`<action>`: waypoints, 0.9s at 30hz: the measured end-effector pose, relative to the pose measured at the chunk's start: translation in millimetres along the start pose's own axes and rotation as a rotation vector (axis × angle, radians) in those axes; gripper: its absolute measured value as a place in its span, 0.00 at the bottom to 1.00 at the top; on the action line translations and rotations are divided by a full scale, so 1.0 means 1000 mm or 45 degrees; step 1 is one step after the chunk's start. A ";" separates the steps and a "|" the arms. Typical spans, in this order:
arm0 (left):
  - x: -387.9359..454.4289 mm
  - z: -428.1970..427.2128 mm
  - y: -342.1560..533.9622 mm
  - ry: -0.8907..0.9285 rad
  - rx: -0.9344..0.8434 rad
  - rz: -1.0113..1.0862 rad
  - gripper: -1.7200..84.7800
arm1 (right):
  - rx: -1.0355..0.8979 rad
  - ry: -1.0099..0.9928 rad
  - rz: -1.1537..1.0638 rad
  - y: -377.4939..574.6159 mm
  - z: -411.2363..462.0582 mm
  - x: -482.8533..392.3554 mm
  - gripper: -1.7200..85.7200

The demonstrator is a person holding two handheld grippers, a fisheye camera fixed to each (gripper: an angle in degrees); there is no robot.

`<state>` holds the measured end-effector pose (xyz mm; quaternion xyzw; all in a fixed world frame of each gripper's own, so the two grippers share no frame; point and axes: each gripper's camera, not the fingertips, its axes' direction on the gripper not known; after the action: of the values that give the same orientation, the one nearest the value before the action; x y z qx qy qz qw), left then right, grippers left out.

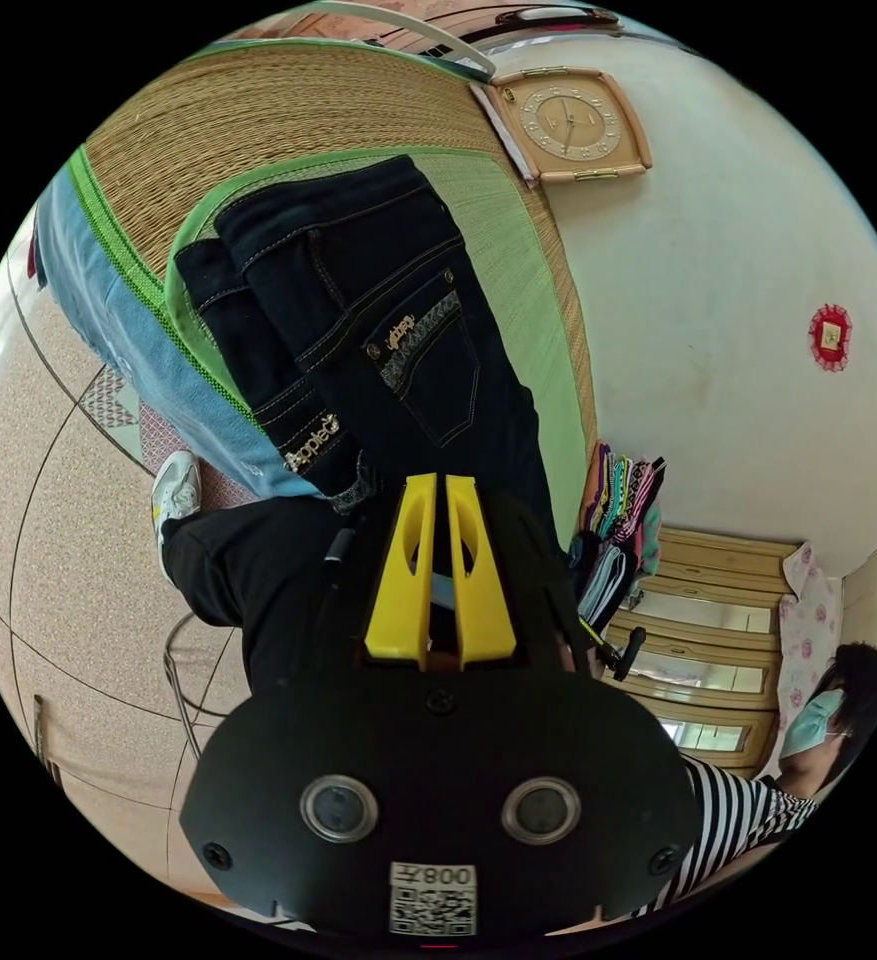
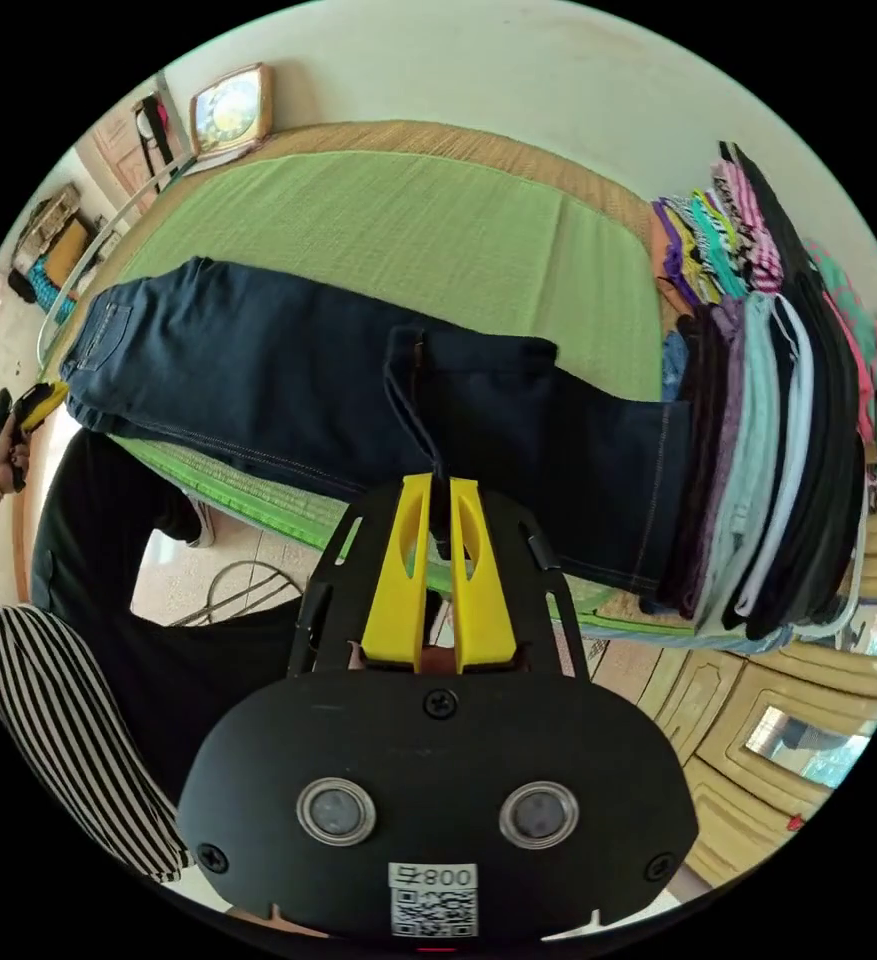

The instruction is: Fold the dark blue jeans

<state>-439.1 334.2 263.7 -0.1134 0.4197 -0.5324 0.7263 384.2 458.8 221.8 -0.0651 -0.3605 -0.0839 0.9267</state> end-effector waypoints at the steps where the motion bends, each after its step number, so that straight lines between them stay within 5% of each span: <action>1: 0.000 0.000 0.000 0.005 0.000 0.001 0.04 | 0.014 -0.001 0.064 0.003 -0.005 0.017 0.07; 9: 0.001 0.001 0.003 0.025 0.008 0.021 0.05 | 0.012 -0.153 0.768 0.085 0.000 0.187 0.07; 27: -0.020 -0.008 0.003 0.052 0.092 -0.097 0.12 | 0.112 -0.842 0.853 0.199 0.072 0.190 0.09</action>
<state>-444.2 355.1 266.4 -0.0922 0.4102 -0.5768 0.7004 515.0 646.0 391.9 -0.1617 -0.5985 0.2603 0.7402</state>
